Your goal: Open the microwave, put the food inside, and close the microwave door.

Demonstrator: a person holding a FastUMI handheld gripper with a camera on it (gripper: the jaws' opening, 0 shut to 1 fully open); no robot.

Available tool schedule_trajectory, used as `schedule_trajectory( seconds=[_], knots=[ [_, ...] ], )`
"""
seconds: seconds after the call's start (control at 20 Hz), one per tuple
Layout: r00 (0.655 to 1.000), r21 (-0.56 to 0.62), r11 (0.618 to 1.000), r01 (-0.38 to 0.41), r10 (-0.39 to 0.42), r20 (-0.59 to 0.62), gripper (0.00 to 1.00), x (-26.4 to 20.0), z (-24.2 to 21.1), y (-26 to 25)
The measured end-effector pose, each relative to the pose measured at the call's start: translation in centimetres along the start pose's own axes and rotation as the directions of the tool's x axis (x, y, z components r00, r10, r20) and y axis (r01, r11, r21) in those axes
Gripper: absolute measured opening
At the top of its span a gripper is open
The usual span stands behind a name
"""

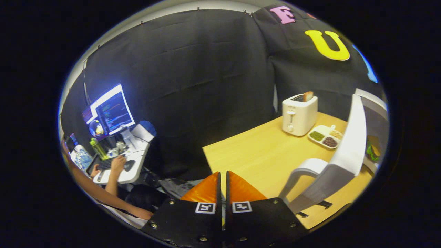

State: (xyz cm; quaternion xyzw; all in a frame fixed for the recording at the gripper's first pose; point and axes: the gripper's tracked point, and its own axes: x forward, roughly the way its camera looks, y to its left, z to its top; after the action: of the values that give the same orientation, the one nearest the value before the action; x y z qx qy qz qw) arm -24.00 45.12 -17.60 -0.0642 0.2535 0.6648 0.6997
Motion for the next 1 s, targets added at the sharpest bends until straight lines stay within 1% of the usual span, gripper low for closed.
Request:
schedule_trajectory(
  seconds=[0.05,0.2,0.55,0.65,0.8,1.0],
  knots=[
    [1.000,-0.015,1.000,0.016,-0.016,-0.012,0.04,-0.1,-0.9,0.1],
    [0.998,-0.054,0.996,0.070,-0.070,-0.005,0.04,0.2,-1.2,-0.9],
    [0.983,0.007,0.984,0.180,-0.180,0.025,0.03,-1.2,-0.2,-5.1],
    [0.985,0.039,0.985,0.167,-0.169,0.029,0.01,-1.8,-0.4,-5.0],
    [0.981,0.029,0.981,0.190,-0.191,0.027,0.01,-2.9,-1.0,-5.7],
    [0.982,0.067,0.980,0.188,-0.189,0.019,0.01,-4.5,-1.4,-6.7]
  ],
)
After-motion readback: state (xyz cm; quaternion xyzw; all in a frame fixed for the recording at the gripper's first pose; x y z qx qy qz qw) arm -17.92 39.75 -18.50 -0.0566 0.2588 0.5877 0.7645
